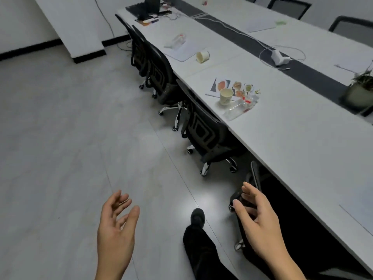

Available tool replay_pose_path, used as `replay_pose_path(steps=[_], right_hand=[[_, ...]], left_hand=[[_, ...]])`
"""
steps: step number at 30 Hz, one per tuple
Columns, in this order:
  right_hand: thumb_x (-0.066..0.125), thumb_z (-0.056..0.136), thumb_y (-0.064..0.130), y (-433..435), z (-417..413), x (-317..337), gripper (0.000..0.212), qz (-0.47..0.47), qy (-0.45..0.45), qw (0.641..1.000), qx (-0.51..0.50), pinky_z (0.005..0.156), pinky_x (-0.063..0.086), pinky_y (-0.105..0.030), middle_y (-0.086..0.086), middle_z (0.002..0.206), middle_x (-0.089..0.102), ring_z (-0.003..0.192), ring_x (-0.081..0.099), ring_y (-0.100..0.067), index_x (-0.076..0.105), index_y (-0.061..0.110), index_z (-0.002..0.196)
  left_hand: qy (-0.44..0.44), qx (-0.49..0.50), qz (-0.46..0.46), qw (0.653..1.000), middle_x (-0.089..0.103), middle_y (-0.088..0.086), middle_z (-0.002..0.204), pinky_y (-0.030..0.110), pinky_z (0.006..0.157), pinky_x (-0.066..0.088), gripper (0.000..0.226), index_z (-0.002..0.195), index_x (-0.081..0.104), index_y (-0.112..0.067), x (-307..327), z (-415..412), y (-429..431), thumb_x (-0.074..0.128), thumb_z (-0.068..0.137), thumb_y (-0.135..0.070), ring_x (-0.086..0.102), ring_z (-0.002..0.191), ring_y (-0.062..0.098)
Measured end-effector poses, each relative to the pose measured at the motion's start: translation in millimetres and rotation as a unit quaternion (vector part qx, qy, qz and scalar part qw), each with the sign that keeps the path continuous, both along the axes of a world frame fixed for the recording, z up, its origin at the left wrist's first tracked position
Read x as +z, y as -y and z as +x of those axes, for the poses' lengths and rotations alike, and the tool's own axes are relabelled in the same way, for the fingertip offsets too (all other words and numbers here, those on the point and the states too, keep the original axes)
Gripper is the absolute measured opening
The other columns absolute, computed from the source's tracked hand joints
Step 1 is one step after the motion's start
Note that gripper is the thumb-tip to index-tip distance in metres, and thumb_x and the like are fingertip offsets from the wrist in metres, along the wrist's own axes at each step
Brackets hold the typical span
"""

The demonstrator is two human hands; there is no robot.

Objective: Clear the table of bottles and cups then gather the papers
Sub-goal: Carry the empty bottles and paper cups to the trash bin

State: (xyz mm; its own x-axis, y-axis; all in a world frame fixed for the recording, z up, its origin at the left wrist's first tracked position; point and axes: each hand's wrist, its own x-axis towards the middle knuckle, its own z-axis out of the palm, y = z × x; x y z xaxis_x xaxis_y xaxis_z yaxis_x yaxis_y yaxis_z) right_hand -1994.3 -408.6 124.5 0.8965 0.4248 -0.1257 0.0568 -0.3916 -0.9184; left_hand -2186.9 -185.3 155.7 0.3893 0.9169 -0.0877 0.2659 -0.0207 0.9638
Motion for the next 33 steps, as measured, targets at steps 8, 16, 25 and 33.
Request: replay_pose_path(steps=[8,16,25,33], right_hand=[[0.066,0.092,0.033,-151,172,-18,0.050,-0.021,-0.037,0.996,-0.080,0.092,0.050,-0.024,0.024,0.130,0.052,0.117,0.053,0.006,0.048,0.037,0.139],[0.064,0.093,0.036,-235,277,2,0.049,-0.031,-0.023,0.994,-0.105,0.092,0.046,-0.018,0.021,0.133,0.051,0.118,0.055,0.003,0.047,0.037,0.140],[0.062,0.094,0.039,-292,365,-28,0.054,-0.111,-0.079,0.948,-0.288,0.100,0.048,-0.029,0.008,0.144,0.046,0.118,0.051,-0.005,0.041,0.032,0.144],[0.065,0.091,0.044,-303,395,-44,0.079,-0.123,-0.152,0.897,-0.396,0.105,0.047,-0.038,0.007,0.148,0.041,0.125,0.050,-0.010,0.019,0.036,0.155]], left_hand=[[-0.038,-0.098,0.009,0.994,0.062,-0.005,0.125,0.029,0.094,0.047,0.053,0.136,0.049,-0.025,0,201,-157,0.067,0.089,-0.006,0.060,0.116,0.004],[-0.003,-0.160,-0.001,0.987,0.061,-0.010,0.126,0.032,0.097,0.047,0.054,0.137,0.048,-0.024,9,334,-256,0.066,0.090,-0.008,0.059,0.117,0.002],[-0.077,-0.425,-0.049,0.901,0.055,-0.009,0.131,0.022,0.092,0.047,0.062,0.143,0.042,-0.024,-42,526,-334,0.069,0.089,-0.010,0.055,0.117,-0.003],[-0.159,-0.637,0.002,0.754,0.026,-0.015,0.146,0.032,0.108,0.040,0.105,0.154,0.005,-0.038,-79,645,-326,0.079,0.080,-0.029,0.040,0.127,-0.001]])
